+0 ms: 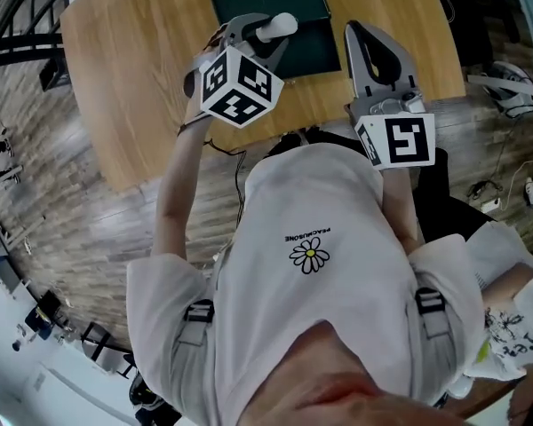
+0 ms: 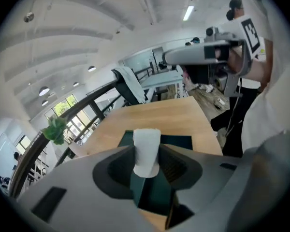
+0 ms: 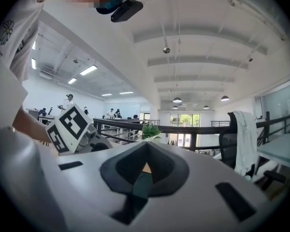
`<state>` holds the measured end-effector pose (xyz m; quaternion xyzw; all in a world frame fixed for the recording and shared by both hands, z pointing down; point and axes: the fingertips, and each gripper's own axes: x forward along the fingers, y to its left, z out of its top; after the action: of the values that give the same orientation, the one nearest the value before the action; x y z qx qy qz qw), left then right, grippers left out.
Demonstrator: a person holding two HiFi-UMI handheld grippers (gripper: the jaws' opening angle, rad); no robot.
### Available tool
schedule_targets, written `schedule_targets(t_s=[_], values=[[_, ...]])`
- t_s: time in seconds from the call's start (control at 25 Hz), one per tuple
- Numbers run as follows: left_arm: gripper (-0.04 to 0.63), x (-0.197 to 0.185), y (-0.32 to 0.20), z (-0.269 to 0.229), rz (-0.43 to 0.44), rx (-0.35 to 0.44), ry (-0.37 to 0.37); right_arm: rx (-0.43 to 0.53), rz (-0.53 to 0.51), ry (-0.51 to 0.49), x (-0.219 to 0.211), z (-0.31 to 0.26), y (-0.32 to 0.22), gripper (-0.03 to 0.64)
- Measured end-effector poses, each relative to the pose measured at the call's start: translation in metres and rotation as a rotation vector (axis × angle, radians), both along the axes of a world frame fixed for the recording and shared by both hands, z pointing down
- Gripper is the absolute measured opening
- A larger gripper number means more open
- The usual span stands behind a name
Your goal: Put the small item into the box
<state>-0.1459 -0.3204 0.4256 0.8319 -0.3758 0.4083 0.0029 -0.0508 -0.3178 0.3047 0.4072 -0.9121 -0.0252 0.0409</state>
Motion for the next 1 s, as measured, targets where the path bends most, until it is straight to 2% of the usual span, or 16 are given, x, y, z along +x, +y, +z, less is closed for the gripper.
schedule_targets(t_s=[0.16, 0.36, 0.68, 1.0], values=[[0.166, 0.008, 0.000, 0.053, 0.042, -0.137, -0.101, -0.016, 0.024, 0.004, 0.014, 0.009, -0.001, 0.006], [0.166, 0.017, 0.006, 0.103, 0.079, -0.261, -0.158, -0.039, 0.067, 0.024, 0.029, 0.021, 0.002, 0.006], [0.166, 0.026, 0.006, 0.155, 0.119, -0.377, -0.237, -0.084, 0.127, 0.037, 0.051, 0.038, 0.000, 0.006], [0.167, 0.028, 0.005, 0.175, 0.159, -0.415, -0.329, -0.099, 0.147, 0.049, 0.060, 0.045, -0.002, 0.006]])
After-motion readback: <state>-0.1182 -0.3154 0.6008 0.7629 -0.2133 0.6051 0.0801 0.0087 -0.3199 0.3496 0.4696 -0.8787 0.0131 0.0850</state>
